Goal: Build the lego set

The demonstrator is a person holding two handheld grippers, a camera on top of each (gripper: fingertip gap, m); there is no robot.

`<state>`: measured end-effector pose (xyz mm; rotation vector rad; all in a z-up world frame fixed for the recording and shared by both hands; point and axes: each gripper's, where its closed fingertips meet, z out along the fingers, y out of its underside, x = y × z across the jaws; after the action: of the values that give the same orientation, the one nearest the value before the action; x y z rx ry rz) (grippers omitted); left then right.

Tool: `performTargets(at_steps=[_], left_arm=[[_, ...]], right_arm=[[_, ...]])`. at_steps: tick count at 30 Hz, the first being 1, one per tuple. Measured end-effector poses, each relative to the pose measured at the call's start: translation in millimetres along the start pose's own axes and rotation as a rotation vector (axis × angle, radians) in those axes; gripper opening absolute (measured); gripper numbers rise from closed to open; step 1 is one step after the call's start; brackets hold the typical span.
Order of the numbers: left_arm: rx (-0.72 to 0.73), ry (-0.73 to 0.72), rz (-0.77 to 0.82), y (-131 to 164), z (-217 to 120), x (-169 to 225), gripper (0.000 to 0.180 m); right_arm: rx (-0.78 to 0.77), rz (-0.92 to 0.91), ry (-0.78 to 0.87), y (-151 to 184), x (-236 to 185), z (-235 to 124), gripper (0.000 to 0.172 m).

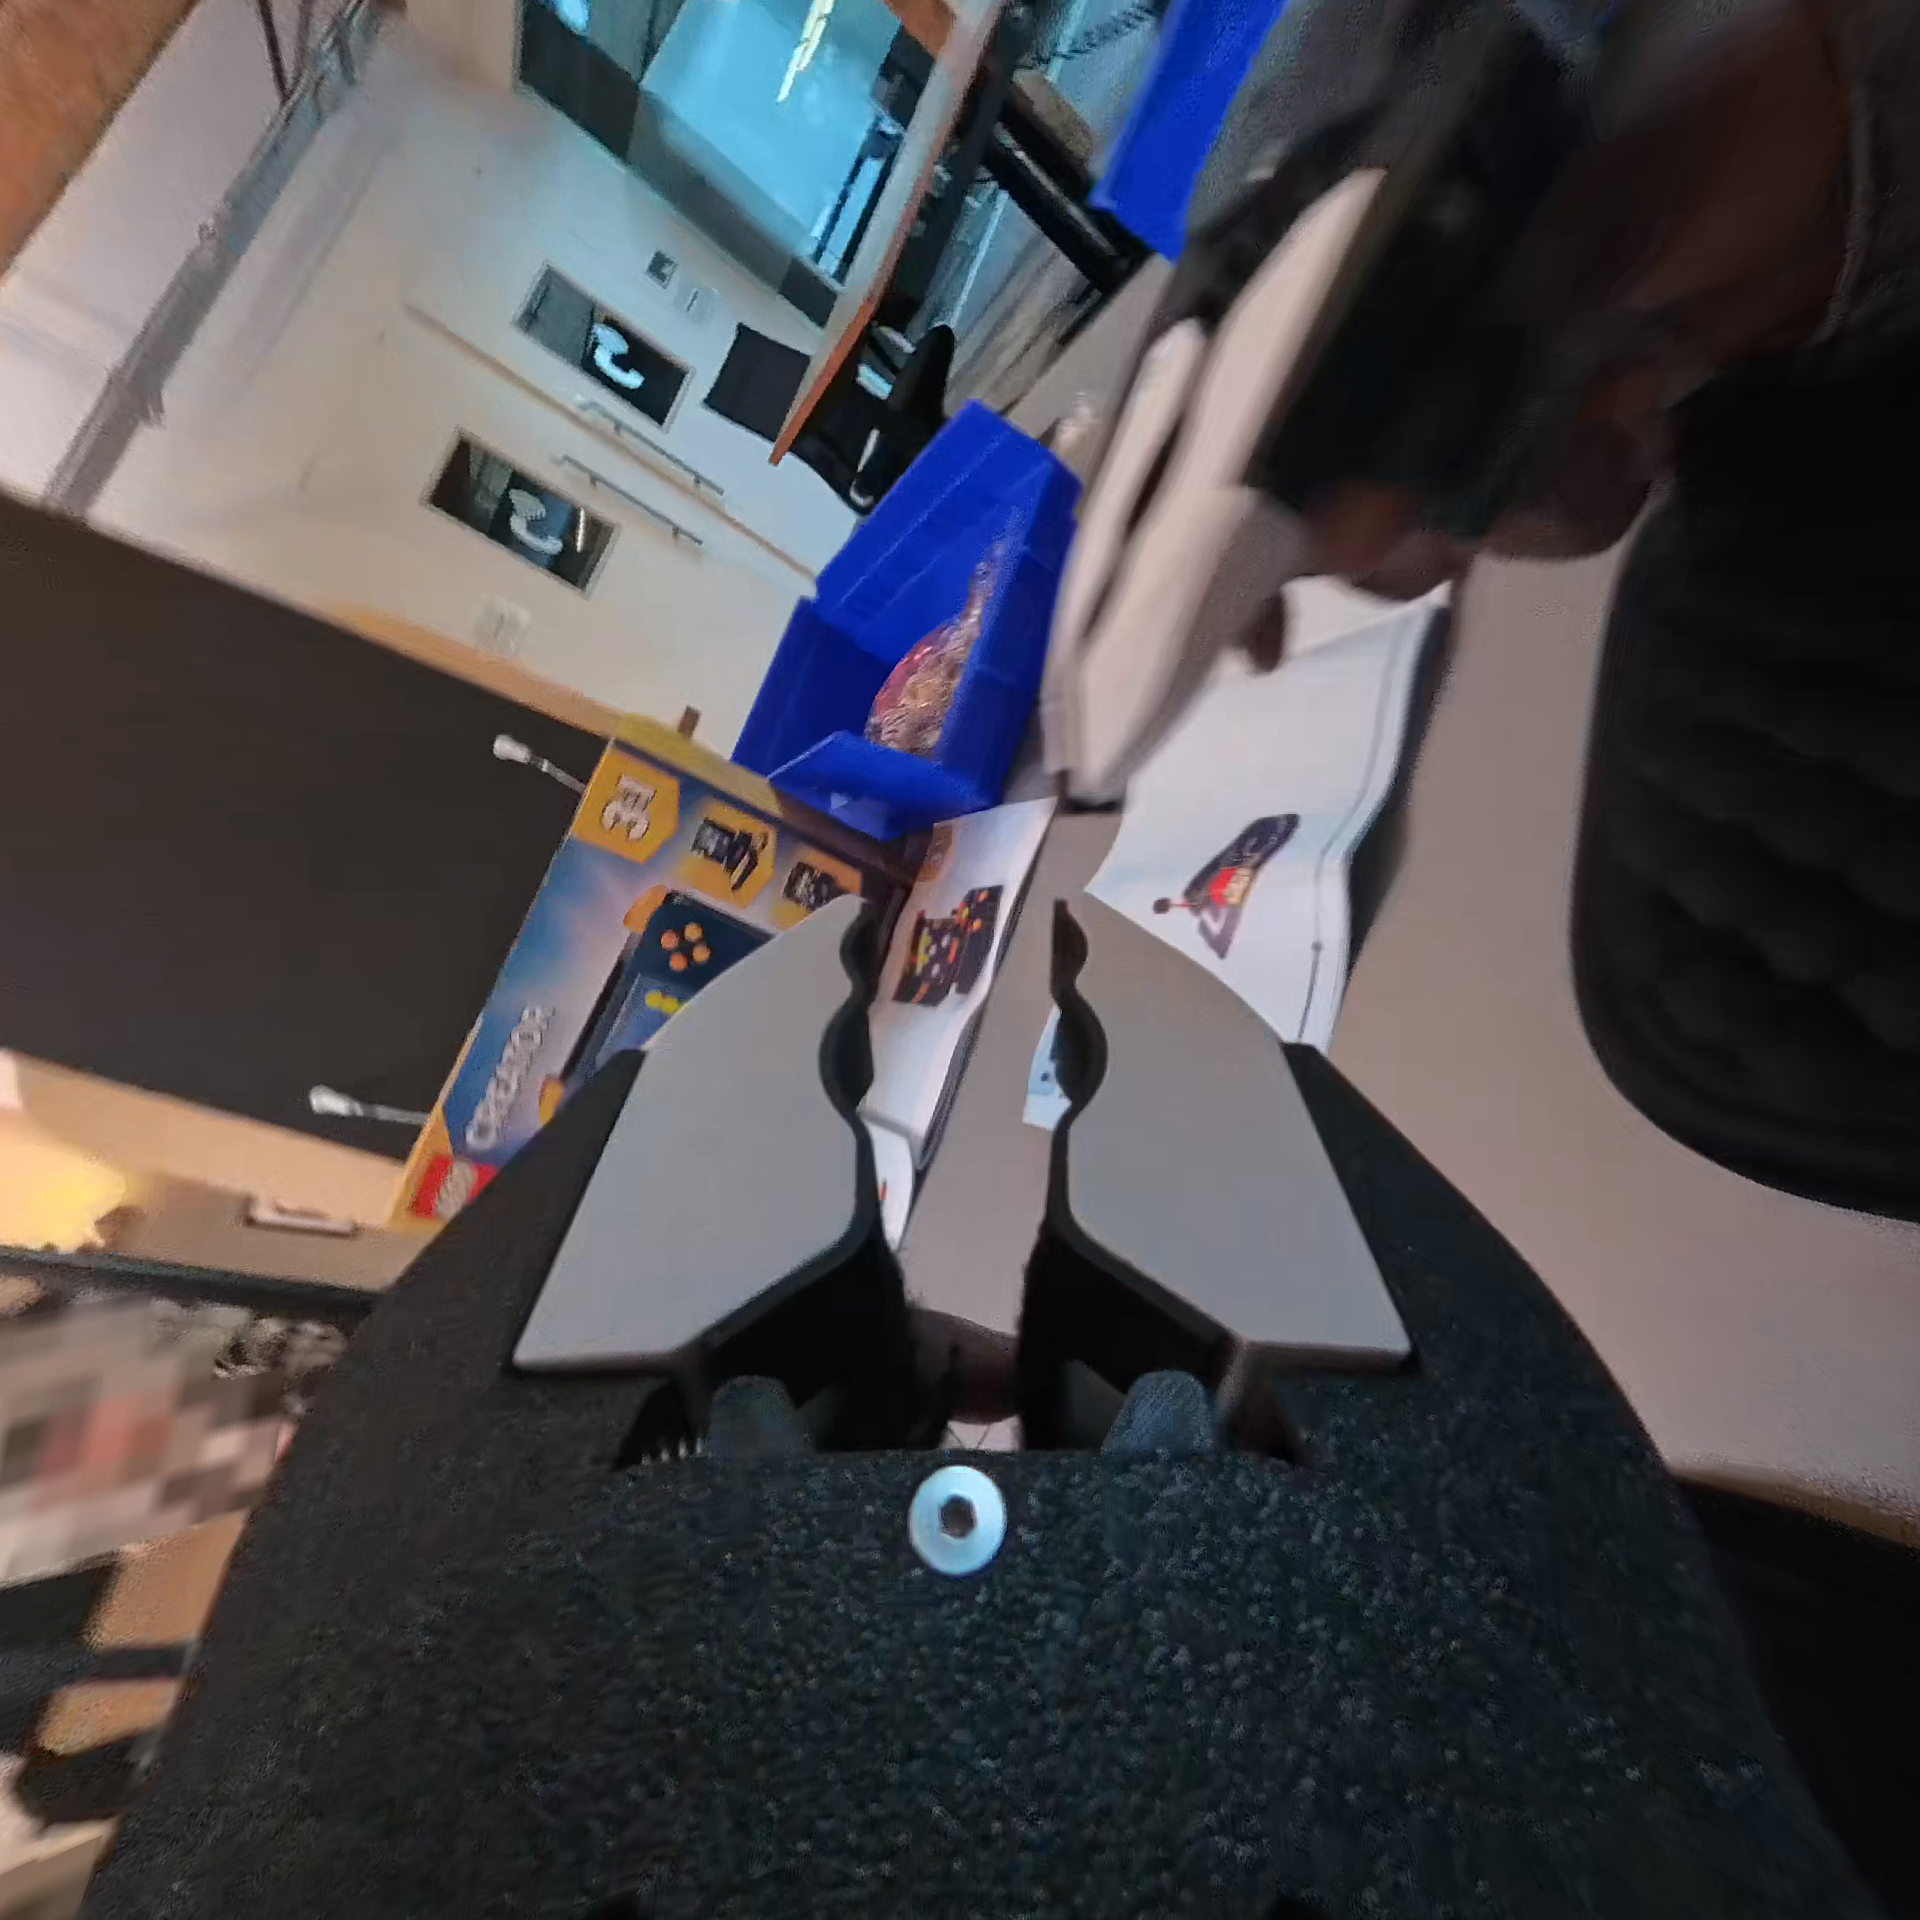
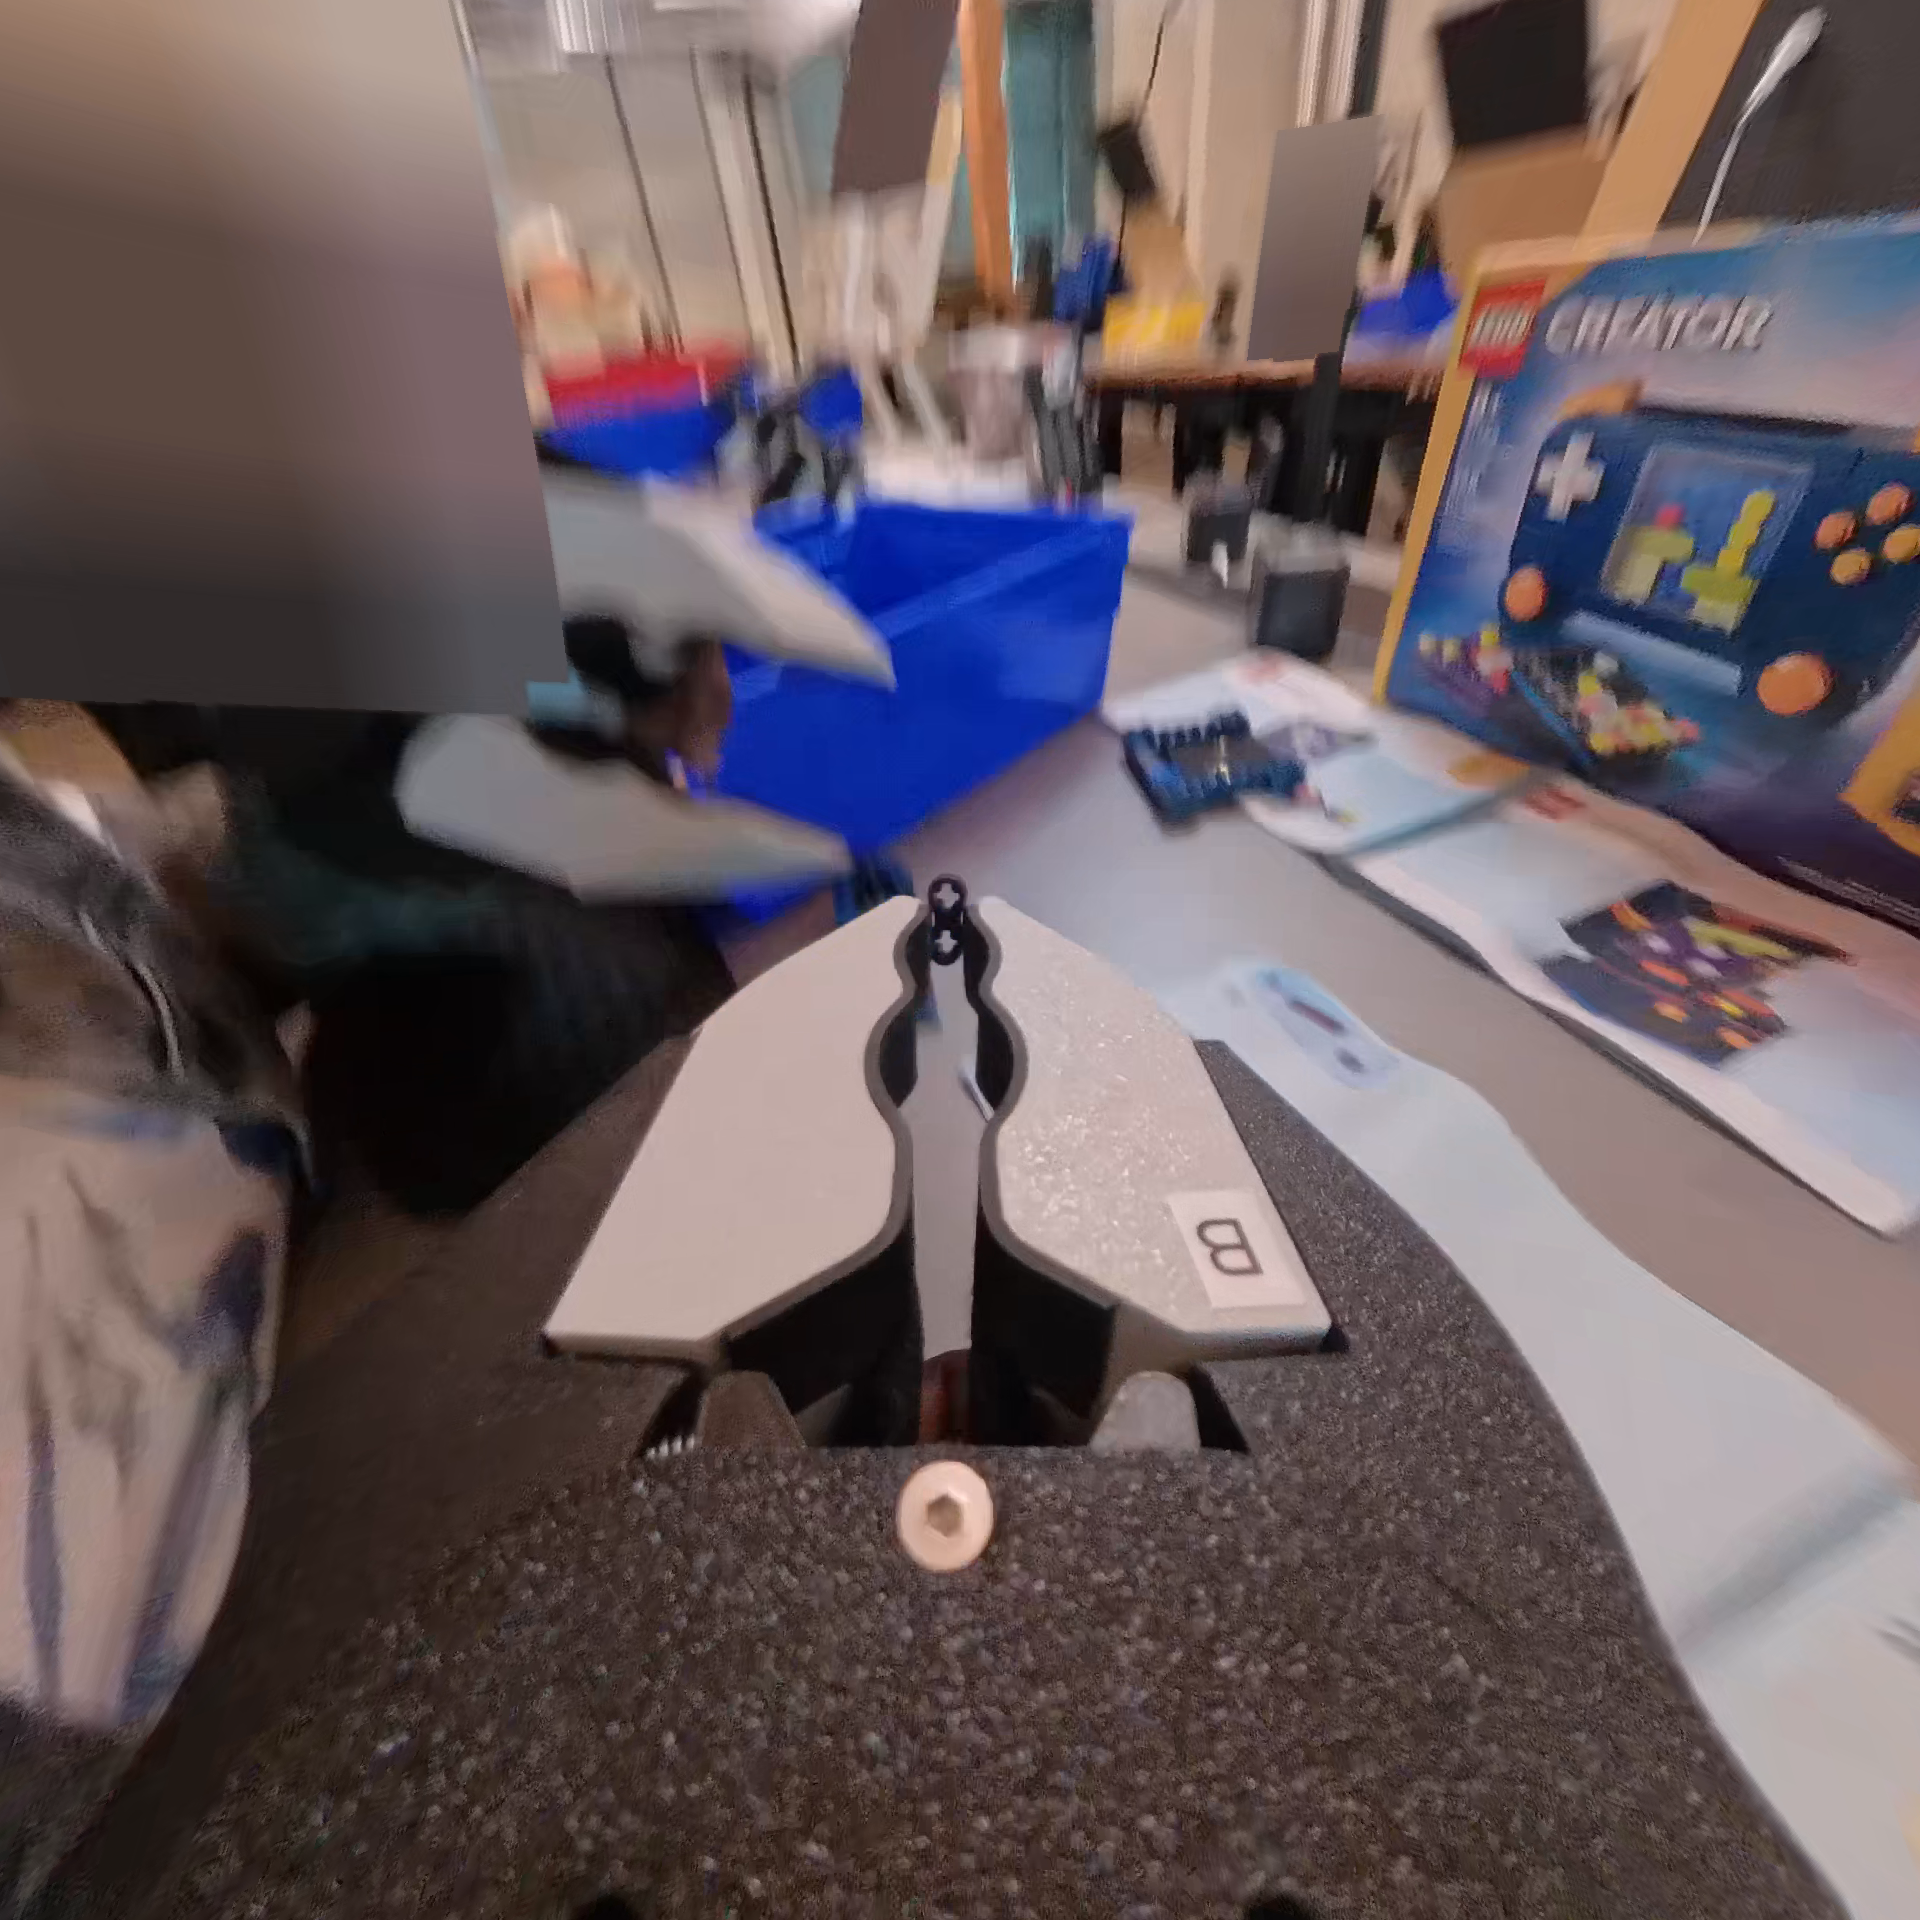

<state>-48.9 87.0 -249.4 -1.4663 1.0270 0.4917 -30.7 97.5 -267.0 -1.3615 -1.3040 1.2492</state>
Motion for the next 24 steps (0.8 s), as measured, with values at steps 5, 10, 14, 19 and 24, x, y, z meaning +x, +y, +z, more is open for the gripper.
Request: performTargets(at_steps=[5,10,14,19,24], left_arm=[[-0.061,0.02,-0.458,31,-41,-59,0.033],[-0.37,0.127,-0.797,105,-92,-75,0.034],[-0.611,0.141,-0.833,154,-125,-70,0.034],[-0.78,0.185,-0.801,179,-143,-59,0.035],[-0.879,0.26,-0.788,195,-146,-48,0.035]], right_arm=[[-0.617,-0.056,0.063,79,24,-29,0.005],[-0.8,-0.049,0.084,102,21,-37,0.005],[-0.864,-0.038,0.086,112,18,-38,0.006],[-0.883,-0.028,0.095,118,21,-38,0.006],[-0.857,-0.02,0.079,117,18,-35,0.018]])
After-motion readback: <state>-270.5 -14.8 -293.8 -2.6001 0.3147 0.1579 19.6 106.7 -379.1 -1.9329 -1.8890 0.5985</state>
